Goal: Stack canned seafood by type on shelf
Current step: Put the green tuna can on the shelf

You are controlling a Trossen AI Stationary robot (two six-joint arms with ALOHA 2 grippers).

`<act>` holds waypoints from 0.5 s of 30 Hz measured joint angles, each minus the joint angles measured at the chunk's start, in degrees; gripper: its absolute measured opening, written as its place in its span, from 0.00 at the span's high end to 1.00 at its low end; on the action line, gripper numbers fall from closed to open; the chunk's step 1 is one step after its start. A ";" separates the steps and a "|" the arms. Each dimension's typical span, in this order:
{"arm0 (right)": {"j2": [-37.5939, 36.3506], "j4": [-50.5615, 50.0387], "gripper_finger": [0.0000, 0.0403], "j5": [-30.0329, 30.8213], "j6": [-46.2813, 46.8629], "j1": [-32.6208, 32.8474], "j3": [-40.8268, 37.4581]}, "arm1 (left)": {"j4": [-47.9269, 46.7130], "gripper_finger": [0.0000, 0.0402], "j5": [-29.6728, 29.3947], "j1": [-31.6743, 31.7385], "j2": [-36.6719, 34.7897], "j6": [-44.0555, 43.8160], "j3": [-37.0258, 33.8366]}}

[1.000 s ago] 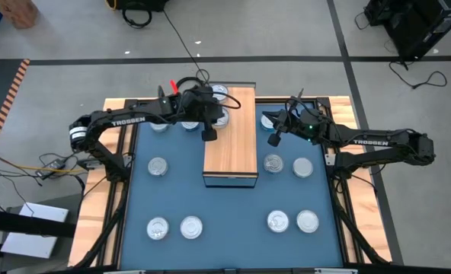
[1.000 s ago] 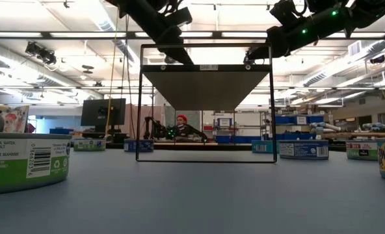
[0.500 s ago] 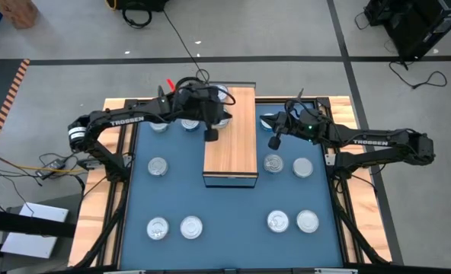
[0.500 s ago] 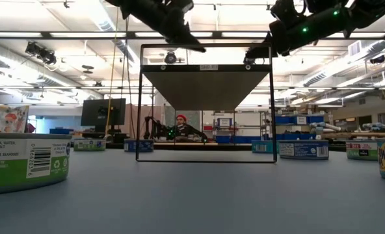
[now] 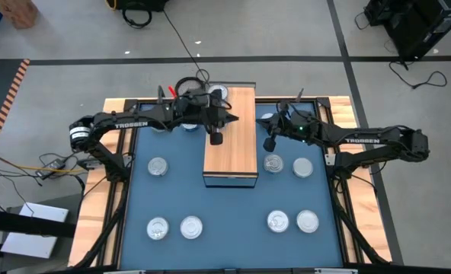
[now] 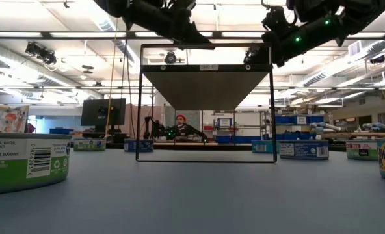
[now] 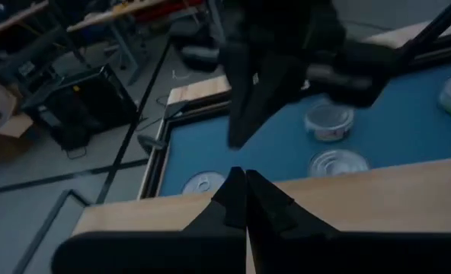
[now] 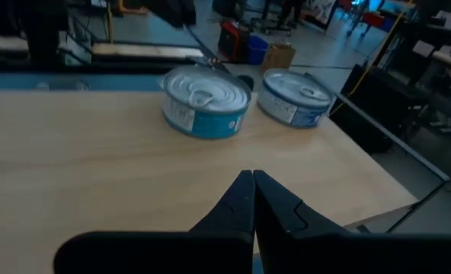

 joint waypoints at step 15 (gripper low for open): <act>0.42 -1.03 0.98 -14.52 -2.54 0.34 -2.57 | 9.87 1.00 -3.50 -5.95 -0.13 -0.89 -2.04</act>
